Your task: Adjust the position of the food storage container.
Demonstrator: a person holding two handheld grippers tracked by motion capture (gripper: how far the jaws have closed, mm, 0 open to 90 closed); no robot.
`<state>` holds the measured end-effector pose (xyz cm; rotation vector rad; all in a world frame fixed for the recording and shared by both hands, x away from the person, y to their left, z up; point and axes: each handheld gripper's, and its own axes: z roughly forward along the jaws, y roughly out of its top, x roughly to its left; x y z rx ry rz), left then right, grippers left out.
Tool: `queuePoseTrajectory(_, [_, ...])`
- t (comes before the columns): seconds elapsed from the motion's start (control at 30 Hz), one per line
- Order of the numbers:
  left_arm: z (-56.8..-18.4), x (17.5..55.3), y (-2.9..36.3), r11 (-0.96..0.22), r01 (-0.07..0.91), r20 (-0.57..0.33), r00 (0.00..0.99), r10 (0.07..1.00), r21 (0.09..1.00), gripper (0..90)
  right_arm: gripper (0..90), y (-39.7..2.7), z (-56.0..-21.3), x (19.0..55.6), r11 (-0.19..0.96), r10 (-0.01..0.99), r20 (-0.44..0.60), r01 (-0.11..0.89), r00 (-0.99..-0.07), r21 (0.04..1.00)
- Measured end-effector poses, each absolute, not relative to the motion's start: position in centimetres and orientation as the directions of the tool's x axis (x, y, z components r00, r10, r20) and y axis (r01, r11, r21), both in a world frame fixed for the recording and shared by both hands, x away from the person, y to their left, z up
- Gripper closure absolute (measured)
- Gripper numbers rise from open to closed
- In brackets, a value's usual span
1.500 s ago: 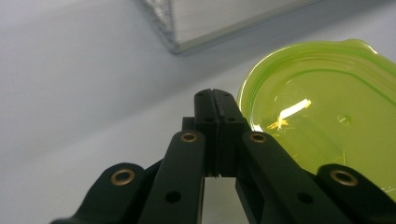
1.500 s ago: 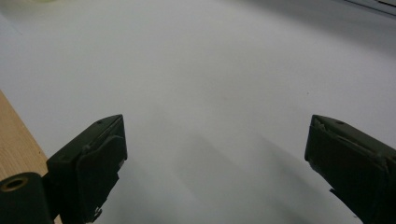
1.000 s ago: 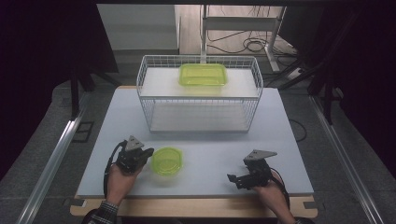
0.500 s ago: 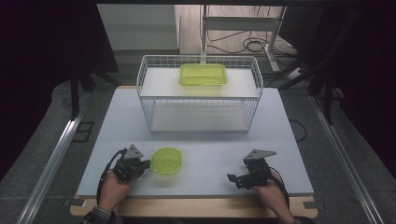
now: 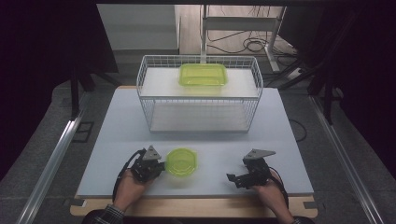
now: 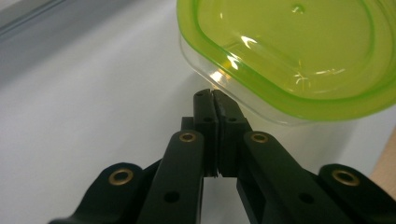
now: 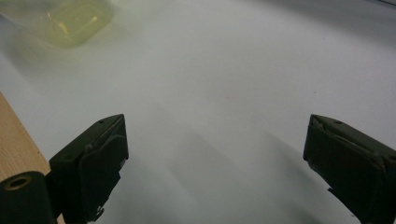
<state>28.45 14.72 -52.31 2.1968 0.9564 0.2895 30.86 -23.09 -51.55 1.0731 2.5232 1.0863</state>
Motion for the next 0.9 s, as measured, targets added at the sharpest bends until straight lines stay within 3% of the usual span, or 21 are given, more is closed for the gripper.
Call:
queuePoseTrajectory(0.47, [-52.5,28.2,10.4,-0.499,0.518,-0.114,0.764,0.635,0.695,88.5,6.4,-23.0,-51.6,30.9,0.474,0.686,0.102,0.548,-0.721,0.689])
queuePoseTrajectory(0.7, [-52.2,27.9,10.2,-0.499,0.507,-0.109,0.77,0.629,0.703,86.7,6.4,-22.9,-51.7,30.8,0.479,0.683,0.099,0.545,-0.724,0.688])
queuePoseTrajectory(0.8, [-52.0,27.7,10.8,-0.487,0.507,-0.106,0.762,0.639,0.711,80.4,6.4,-23.0,-51.6,30.8,0.475,0.684,0.102,0.547,-0.722,0.689])
queuePoseTrajectory(0.9, [-51.6,27.0,12.3,-0.454,0.506,-0.087,0.733,0.675,0.733,65.1,6.4,-23.1,-51.5,30.8,0.472,0.686,0.101,0.547,-0.72,0.692])
